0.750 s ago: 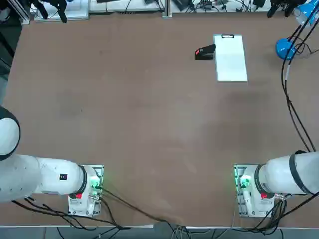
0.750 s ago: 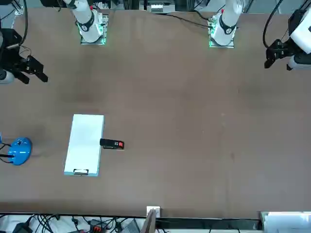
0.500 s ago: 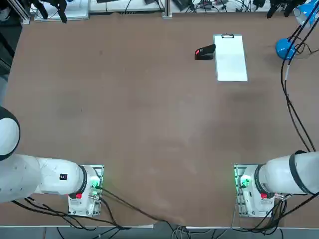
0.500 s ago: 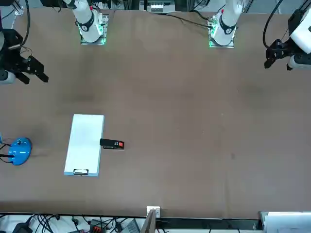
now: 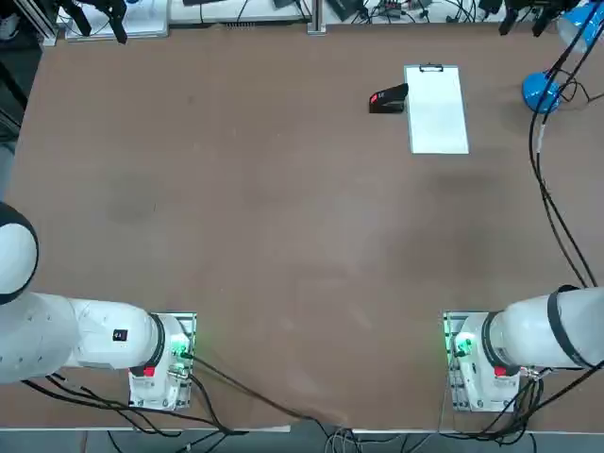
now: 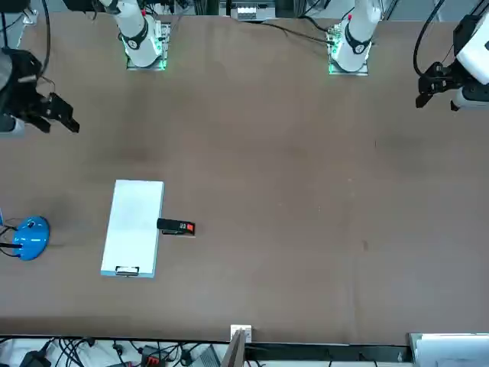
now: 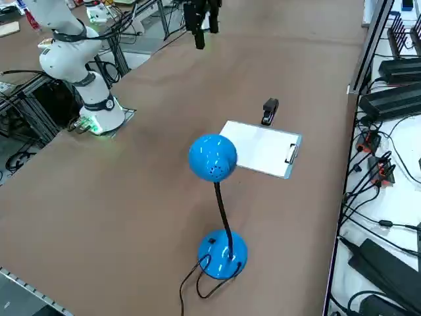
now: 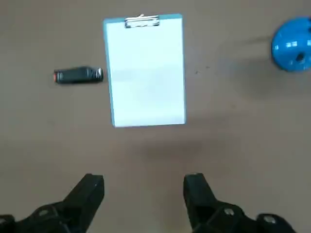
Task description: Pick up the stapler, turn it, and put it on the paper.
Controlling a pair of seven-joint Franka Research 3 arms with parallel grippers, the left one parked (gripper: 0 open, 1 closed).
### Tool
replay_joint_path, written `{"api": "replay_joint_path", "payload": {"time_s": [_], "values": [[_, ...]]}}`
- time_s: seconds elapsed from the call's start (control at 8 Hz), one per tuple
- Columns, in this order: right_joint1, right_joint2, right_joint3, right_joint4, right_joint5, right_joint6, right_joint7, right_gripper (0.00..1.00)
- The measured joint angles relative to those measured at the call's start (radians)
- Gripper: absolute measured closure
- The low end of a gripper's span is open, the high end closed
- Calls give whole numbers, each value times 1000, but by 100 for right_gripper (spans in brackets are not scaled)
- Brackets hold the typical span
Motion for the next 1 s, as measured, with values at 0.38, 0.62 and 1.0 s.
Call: {"api": "replay_joint_path", "payload": {"time_s": [0.38,0.62,1.0], "values": [[83,117,6,-2,0,151,376,0],[142,232,7,12,0,283,646,0],[248,478,8,183,-1,334,1107,0]]}}
